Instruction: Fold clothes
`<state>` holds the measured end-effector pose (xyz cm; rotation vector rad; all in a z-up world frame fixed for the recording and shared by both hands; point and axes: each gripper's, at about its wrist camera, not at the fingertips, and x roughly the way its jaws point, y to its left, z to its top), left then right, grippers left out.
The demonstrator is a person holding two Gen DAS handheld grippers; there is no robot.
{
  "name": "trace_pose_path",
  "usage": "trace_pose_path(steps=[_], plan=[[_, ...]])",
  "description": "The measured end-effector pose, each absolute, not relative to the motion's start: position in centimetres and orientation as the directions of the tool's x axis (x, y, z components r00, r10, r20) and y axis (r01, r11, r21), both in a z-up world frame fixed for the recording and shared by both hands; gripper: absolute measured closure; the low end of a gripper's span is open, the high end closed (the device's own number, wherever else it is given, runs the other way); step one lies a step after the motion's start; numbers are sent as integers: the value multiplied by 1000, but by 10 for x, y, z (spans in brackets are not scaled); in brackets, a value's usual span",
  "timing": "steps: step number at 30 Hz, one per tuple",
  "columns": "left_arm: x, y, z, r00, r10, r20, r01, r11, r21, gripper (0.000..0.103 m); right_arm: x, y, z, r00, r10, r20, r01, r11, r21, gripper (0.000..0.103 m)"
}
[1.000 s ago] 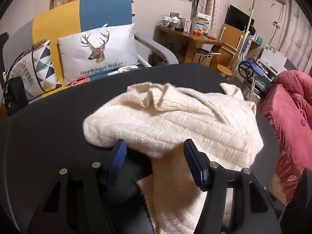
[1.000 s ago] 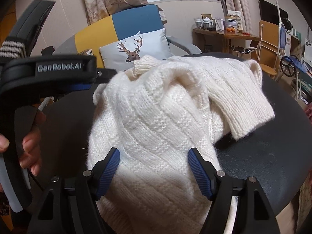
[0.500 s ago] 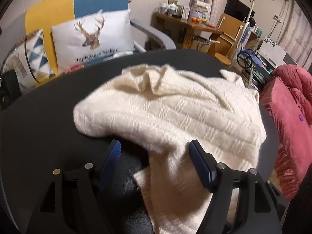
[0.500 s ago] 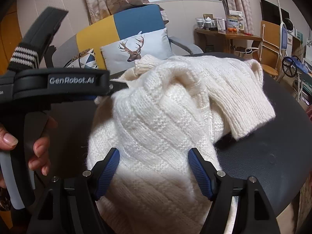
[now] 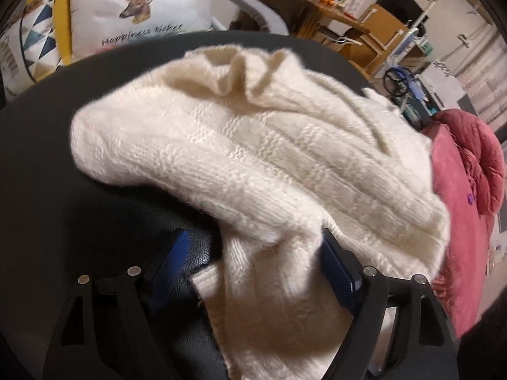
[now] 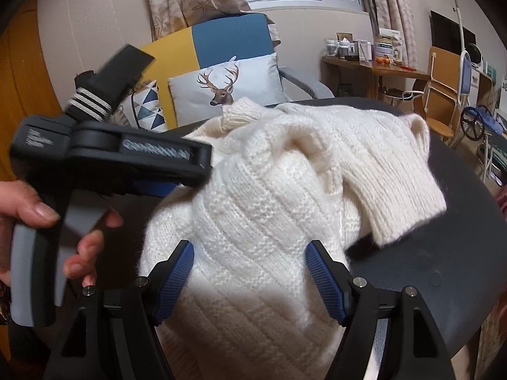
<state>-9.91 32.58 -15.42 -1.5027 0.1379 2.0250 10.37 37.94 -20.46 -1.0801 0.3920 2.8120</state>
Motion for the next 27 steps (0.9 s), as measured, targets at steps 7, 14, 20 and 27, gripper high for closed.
trace_pose_path(steps=[7, 14, 20, 27], plan=[[-95, 325, -172, -225, 390, -893, -498, -834, -238, 0, 91, 384, -211, -734, -24, -678, -180, -957, 228, 21], [-77, 334, -166, -258, 405, -877, -602, -778, -181, 51, 85, 380, -219, -724, -33, -689, -167, -961, 222, 17], [-67, 333, -162, -263, 414, -871, -607, -773, -184, 59, 90, 377, -221, -737, -29, -675, -173, -958, 231, 17], [-69, 317, -156, -255, 443, -860, -589, -776, -225, 71, 93, 370, -220, -755, 3, -656, -185, -961, 207, 15]])
